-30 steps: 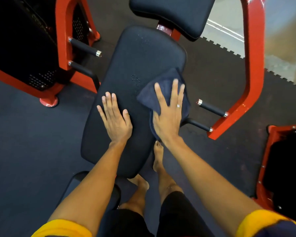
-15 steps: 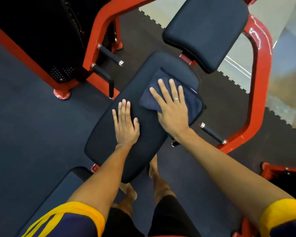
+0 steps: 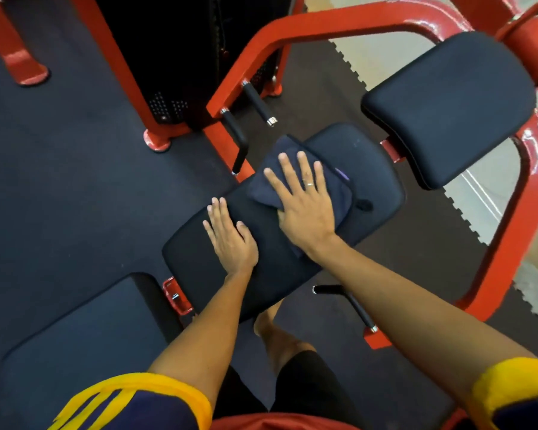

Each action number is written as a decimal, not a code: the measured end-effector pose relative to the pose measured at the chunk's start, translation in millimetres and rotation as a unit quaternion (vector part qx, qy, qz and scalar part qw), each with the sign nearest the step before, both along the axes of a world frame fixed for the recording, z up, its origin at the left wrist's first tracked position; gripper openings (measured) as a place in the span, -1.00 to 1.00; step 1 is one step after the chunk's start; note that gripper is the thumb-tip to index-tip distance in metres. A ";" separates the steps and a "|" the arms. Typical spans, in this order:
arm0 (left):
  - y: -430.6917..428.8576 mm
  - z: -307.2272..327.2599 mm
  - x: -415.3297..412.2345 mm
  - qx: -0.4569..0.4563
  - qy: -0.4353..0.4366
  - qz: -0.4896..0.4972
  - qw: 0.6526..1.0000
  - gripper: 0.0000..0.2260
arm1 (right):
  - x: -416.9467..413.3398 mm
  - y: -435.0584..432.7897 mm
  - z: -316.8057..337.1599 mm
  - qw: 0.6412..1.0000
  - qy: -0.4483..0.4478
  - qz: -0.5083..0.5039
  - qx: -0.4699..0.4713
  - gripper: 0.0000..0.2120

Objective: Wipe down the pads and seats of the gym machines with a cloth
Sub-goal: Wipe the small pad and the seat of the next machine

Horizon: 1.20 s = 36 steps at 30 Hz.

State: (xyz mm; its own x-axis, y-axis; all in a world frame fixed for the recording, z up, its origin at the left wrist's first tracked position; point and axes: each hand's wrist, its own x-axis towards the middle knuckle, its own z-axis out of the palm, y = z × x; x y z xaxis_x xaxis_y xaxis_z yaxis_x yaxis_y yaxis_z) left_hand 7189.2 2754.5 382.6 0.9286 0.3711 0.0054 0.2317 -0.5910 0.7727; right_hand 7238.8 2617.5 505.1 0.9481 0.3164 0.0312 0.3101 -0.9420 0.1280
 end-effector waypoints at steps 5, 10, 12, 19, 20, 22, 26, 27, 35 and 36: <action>2.1 -11.9 -0.6 0.001 0.002 0.006 1.000 -0.47 | -26.0 27.9 -34.6 0.989 0.080 0.117 -0.037 -0.37; 2.6 -13.0 1.1 0.016 -0.001 0.040 0.999 -0.43 | -32.0 -11.4 -22.2 0.980 0.072 0.181 -0.026 -0.33; 1.6 -8.5 -0.8 -0.009 0.000 0.053 0.999 -0.48 | -7.3 2.0 -17.6 0.977 0.103 0.180 -0.045 -0.30; 2.1 -16.7 -1.9 -0.024 0.012 0.069 0.997 -0.44 | 64.1 99.0 -27.7 0.958 0.201 0.157 -0.130 -0.43; 2.4 -17.4 -1.6 -0.031 0.019 0.074 0.997 -0.44 | 69.6 100.6 -25.4 0.955 0.206 0.165 -0.135 -0.44; 1.5 -14.9 -1.9 -0.034 0.021 0.077 0.996 -0.43 | 75.8 85.9 -13.8 0.952 0.202 0.184 -0.135 -0.44; 0.2 -6.4 2.1 -0.010 0.026 0.071 0.997 -0.42 | 100.3 22.1 20.9 0.971 0.121 0.156 -0.134 -0.49; 0.9 -5.2 0.7 -0.008 0.032 0.072 0.997 -0.42 | 102.8 14.2 25.4 0.973 0.104 0.150 -0.141 -0.48; 5.7 -10.6 -1.1 -0.011 0.034 0.067 0.997 -0.42 | 68.2 68.8 -5.7 0.967 0.156 0.176 -0.101 -0.51; 7.4 -11.1 -1.7 -0.007 0.039 0.067 0.997 -0.42 | 72.8 62.3 1.2 0.967 0.152 0.184 -0.092 -0.51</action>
